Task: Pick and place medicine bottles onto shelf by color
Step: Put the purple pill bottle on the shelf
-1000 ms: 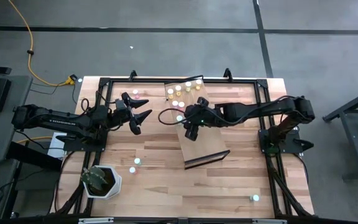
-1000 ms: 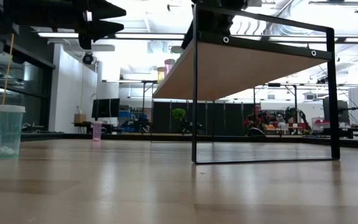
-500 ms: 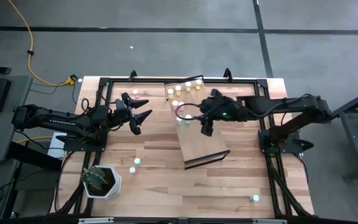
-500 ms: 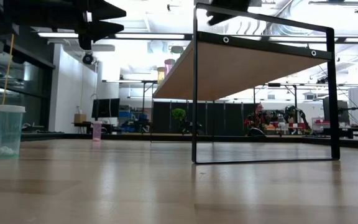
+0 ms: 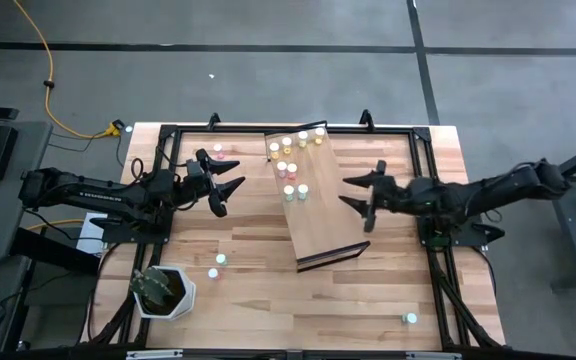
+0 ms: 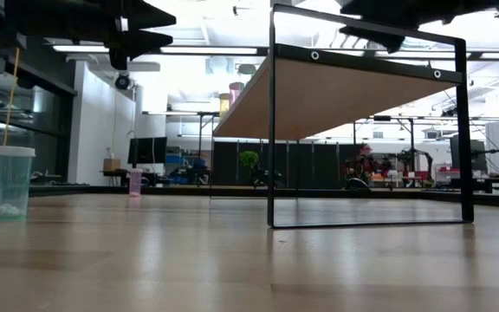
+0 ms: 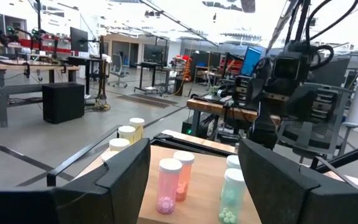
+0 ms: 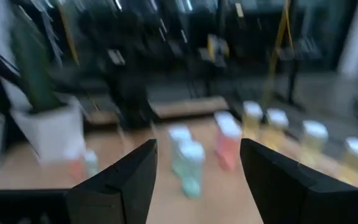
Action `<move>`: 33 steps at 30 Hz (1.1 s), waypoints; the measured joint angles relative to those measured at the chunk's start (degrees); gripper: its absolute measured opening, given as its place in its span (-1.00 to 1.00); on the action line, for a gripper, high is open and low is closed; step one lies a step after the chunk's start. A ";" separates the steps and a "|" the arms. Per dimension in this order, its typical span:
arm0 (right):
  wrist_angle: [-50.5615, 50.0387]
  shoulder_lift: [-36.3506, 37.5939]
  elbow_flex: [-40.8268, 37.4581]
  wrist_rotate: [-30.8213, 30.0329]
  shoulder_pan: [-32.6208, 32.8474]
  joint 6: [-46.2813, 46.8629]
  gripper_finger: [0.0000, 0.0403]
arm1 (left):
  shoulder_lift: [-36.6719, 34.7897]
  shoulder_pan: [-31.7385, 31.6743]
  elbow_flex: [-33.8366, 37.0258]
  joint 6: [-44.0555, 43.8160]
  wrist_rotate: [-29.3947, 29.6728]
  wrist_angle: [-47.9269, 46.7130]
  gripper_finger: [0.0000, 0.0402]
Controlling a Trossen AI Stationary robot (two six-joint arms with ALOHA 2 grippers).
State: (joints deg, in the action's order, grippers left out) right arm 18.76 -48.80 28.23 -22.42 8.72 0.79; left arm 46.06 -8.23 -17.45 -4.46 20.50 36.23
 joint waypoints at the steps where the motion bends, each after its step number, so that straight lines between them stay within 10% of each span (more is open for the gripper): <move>1: 4.93 0.39 -1.89 1.24 -0.11 -1.35 0.10 | 0.00 0.01 0.00 0.01 0.00 0.00 0.17; 15: 17.93 0.47 -5.82 4.53 -0.47 -6.39 0.10 | 0.10 0.07 -0.03 -2.74 5.30 -1.29 0.17; 19: 17.93 0.44 -5.82 4.59 -0.47 -5.77 0.10 | 1.57 -1.58 -4.16 -11.84 23.35 -19.76 0.14; 24: 17.93 0.42 -5.82 4.59 -0.47 -5.76 0.10 | 7.70 -9.56 -11.94 -28.79 26.06 -48.80 0.07; 33: 17.51 0.42 -5.82 4.58 -0.47 -5.30 0.10 | 23.75 -24.42 -12.37 -31.83 24.08 -46.88 -0.05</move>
State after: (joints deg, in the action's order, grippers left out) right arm 36.27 -48.38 22.41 -17.84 8.25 -4.51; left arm 69.82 -32.65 -29.82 -36.29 44.58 -10.65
